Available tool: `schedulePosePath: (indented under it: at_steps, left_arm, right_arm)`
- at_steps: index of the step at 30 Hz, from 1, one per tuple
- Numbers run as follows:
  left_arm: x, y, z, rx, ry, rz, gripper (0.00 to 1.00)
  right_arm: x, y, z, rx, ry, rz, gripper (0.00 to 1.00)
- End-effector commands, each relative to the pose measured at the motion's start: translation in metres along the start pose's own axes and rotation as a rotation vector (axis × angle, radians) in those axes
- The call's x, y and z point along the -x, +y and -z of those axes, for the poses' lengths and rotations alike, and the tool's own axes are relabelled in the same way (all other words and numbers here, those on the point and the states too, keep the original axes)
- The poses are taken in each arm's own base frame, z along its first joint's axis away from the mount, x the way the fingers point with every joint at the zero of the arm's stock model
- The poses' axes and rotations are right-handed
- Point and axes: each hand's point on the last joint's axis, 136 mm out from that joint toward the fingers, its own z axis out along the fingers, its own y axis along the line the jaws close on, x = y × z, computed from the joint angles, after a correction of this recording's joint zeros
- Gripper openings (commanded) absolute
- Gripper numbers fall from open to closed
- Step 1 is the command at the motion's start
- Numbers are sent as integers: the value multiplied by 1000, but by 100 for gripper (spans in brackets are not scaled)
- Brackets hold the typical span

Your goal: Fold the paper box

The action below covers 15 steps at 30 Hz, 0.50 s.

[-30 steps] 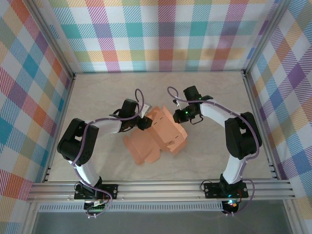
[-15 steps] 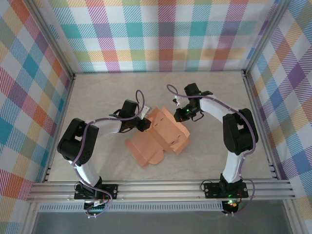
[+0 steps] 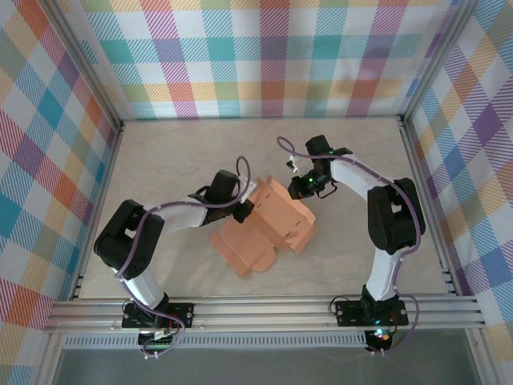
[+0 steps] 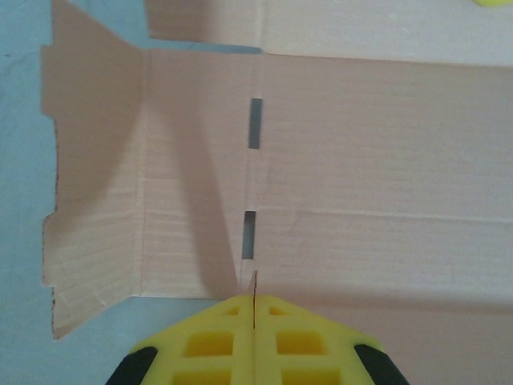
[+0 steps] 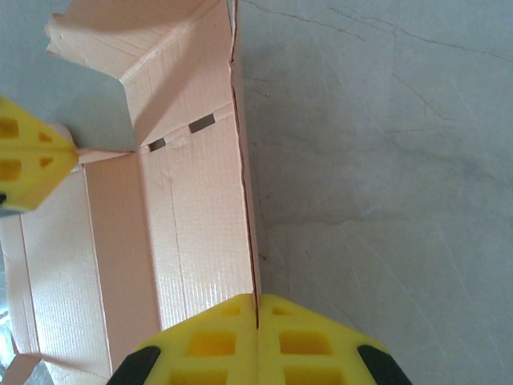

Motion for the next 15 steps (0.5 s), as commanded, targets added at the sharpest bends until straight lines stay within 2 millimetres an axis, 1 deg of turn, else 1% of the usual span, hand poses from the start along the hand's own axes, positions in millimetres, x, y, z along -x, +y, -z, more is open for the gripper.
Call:
schedulePosePath:
  at_steps: [1, 7, 9, 15]
  left_arm:
    - [5, -4, 4, 136, -75, -124, 0]
    - [3, -9, -1, 396, -78, -286, 0]
    - [2, -13, -4, 477, -66, -350, 0]
    - [-8, -31, -24, 573, -8, -532, 0]
  right_arm:
    - [5, 8, 0, 44, -3, -7, 0]
    - [8, 6, -3, 45, -3, -13, 0]
    - [7, 5, -4, 47, -3, -48, 0]
    - [8, 3, -4, 51, -7, -56, 0]
